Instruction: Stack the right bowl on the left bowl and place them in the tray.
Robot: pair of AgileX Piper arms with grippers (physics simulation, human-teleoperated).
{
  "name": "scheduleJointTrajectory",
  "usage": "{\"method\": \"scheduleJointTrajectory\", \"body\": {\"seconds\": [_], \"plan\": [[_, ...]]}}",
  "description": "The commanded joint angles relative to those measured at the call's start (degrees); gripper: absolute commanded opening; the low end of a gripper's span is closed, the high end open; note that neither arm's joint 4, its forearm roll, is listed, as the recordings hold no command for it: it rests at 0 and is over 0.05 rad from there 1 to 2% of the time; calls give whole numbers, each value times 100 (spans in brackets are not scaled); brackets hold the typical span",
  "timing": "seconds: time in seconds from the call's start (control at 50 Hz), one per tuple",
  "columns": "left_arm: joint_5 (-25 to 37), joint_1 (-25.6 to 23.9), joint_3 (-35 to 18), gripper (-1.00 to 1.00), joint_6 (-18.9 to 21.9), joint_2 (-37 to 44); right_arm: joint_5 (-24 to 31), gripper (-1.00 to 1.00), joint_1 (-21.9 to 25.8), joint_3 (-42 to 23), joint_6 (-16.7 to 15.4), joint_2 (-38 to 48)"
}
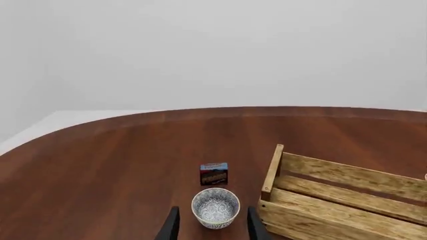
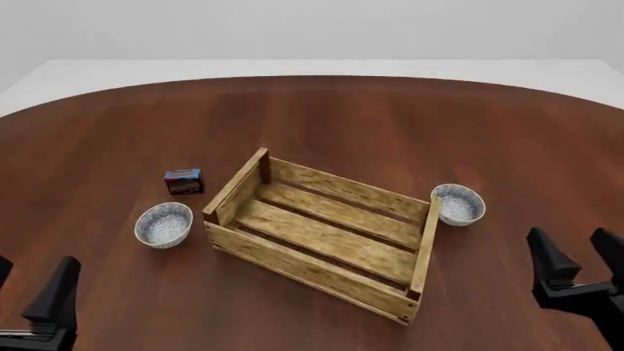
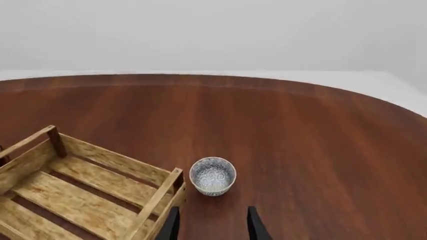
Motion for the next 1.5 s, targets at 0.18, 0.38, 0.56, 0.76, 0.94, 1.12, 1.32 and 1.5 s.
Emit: {"method": "scheduleJointTrajectory", "body": {"seconds": [0.18, 0.38, 0.56, 0.76, 0.94, 1.12, 1.32, 1.5], "plan": [[132, -47, -108, 100, 5, -34, 763, 100, -188, -1619, -303, 1614], [197, -31, -183, 100, 5, -38, 1181, 100, -110, -2365, -302, 2482], [205, -57, -208, 100, -37, -36, 1524, 100, -232, -2964, -411, 3203], [159, -95, -196, 100, -129, 17, 1689, 100, -377, -3495, -499, 3943], [258, -77, -275, 100, -140, -39, 1703, 100, -446, -3795, -508, 4513], [271, -51, -267, 100, -112, -50, 1699, 100, -464, -4051, -558, 4955], [325, -5, -271, 100, -68, -50, 1734, 100, -523, -4268, -669, 5307], [271, -43, -259, 100, -118, -61, 1658, 100, -538, -4340, -693, 5695]]}}
